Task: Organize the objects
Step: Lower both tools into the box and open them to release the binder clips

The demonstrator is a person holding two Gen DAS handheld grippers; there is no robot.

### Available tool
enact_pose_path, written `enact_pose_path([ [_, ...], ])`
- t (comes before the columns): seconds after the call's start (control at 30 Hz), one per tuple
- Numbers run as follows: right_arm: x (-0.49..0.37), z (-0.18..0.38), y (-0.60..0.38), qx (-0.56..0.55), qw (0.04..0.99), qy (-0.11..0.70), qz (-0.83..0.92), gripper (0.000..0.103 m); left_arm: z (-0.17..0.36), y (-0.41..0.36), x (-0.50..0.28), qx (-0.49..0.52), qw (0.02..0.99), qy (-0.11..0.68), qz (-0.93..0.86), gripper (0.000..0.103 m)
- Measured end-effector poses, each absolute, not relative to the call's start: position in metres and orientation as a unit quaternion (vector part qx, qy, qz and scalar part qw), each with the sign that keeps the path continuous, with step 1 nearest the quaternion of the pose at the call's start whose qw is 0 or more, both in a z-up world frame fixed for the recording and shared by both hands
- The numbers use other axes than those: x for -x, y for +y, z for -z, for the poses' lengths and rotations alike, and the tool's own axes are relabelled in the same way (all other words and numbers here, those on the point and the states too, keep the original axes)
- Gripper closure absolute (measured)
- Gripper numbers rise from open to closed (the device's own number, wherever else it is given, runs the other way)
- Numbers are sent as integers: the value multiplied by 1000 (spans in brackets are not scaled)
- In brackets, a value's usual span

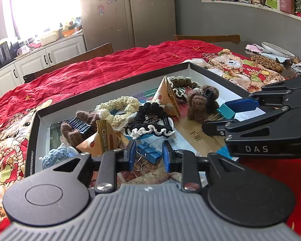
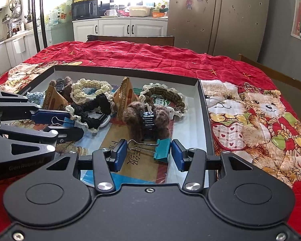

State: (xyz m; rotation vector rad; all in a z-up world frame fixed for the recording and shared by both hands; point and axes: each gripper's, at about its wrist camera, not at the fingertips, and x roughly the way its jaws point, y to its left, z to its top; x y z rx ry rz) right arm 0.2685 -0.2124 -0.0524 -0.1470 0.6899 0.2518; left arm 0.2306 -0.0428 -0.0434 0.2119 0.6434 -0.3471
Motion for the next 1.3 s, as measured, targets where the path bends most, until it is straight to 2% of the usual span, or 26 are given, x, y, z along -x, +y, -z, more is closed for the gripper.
enact_pose_path([
  [1.3,-269,54,-211,69,931,335,-125,56,44,-46,-230,-109,929,311,167,71],
])
